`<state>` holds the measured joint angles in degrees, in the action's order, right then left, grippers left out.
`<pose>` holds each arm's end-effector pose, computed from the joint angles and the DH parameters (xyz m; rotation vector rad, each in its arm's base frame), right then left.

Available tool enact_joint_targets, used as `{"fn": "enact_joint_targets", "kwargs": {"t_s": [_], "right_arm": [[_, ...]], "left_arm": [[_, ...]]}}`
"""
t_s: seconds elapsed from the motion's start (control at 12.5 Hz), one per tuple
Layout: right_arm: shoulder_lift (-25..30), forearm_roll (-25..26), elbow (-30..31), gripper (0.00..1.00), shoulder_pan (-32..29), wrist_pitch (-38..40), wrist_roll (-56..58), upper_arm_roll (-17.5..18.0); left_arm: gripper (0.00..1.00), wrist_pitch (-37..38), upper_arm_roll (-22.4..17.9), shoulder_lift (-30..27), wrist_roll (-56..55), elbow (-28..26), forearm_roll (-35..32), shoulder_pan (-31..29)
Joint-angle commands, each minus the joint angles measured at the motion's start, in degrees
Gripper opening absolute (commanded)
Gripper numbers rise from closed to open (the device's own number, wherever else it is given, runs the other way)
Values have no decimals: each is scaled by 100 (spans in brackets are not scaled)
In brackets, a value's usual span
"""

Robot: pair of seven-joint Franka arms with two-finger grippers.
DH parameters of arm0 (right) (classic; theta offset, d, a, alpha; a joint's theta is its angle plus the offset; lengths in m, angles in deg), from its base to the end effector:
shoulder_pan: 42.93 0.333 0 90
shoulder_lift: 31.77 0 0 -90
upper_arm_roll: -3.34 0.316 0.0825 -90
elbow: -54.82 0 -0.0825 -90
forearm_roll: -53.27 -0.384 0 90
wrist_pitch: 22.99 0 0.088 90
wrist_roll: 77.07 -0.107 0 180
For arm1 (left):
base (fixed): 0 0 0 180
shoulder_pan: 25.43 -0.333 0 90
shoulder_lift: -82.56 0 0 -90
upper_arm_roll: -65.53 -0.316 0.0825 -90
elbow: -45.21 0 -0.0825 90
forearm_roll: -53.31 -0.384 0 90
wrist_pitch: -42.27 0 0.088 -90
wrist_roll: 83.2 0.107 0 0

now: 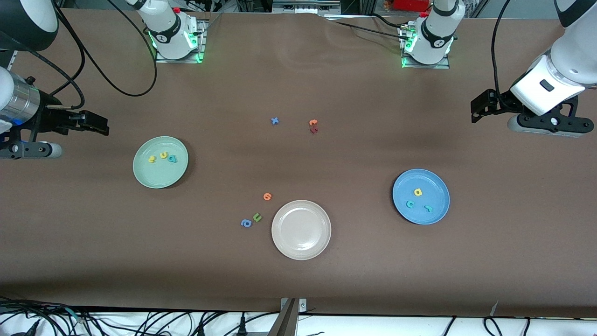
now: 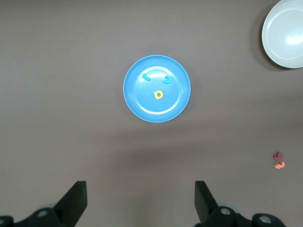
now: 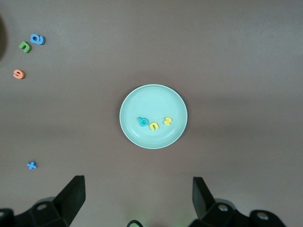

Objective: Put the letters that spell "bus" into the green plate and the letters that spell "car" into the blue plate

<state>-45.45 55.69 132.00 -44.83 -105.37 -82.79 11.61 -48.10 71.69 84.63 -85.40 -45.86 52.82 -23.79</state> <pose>0.6087 0.0520 0.5797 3.1103 0.0113 -0.2243 0.5595 -0.0747 0.5961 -3.1281 0.1534 0.0745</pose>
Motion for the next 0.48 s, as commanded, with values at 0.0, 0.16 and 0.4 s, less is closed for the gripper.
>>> {"fn": "enact_joint_targets", "kwargs": {"t_s": [0.0, 0.16, 0.4], "right_arm": [[32, 66, 26, 100, -100, 56, -25, 114], [32, 49, 26, 100, -91, 12, -34, 123], [6, 31, 26, 100, -91, -15, -34, 123]], "left_arm": [[100, 151, 35, 92, 0, 213, -74, -6], [100, 160, 35, 92, 0, 213, -74, -6], [100, 160, 35, 92, 0, 213, -74, -6]]}}
